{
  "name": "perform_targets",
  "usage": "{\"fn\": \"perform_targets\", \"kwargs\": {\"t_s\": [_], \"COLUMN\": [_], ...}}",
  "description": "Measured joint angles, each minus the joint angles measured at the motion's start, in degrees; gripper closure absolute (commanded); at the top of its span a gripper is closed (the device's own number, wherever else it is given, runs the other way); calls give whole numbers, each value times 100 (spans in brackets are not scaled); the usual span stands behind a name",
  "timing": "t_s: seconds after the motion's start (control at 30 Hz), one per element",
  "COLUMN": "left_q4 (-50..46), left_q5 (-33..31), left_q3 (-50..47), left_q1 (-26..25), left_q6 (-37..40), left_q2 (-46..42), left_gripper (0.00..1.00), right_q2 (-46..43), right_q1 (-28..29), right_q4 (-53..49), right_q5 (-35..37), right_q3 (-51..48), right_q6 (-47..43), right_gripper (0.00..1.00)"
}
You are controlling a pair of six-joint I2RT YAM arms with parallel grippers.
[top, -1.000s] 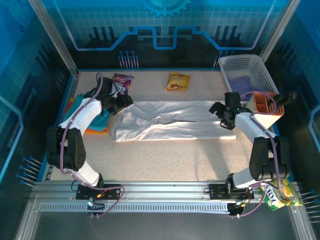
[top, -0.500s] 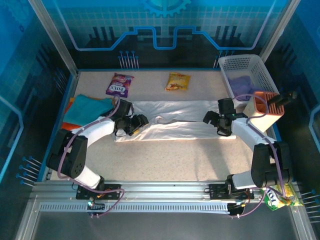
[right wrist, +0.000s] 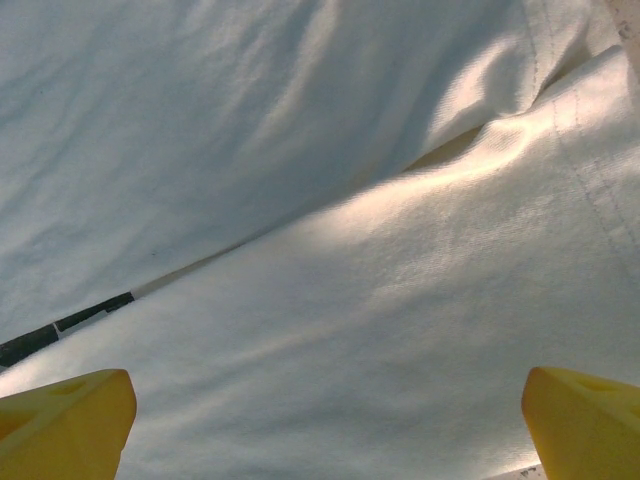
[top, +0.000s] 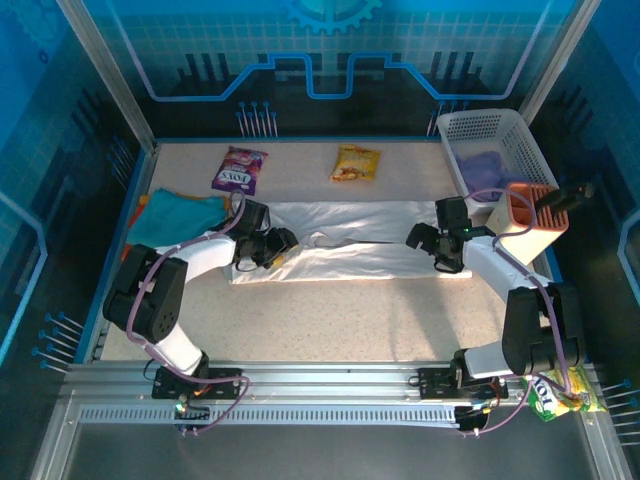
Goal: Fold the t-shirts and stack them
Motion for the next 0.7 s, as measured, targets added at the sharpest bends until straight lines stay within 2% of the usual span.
{"fn": "perform_targets", "kwargs": {"t_s": [0.3, 0.43, 0.5, 0.6, 0.7], "left_q4": [2, 22, 15, -50, -92], "left_q5": [-125, -162, -164, -219, -286], "left_q3": [129, 315, 439, 675, 999], "left_q1": [0, 0, 0, -13, -26], "left_q6": [11, 2, 33, 39, 63], "left_q2": [210, 350, 420, 483, 590], "left_gripper": [69, 88, 90, 85, 85], "right_q2": [2, 2, 2, 2, 2], "right_q1": [-4, -20, -44, -72, -92], "right_q4": [2, 0, 0, 0, 4], "right_q5": [0, -7, -4, -7, -22], "right_q3": [0, 0, 0, 0, 0], "right_q6": [-4, -31, -46, -66, -66], "right_gripper": [0, 0, 1, 1, 1]}}
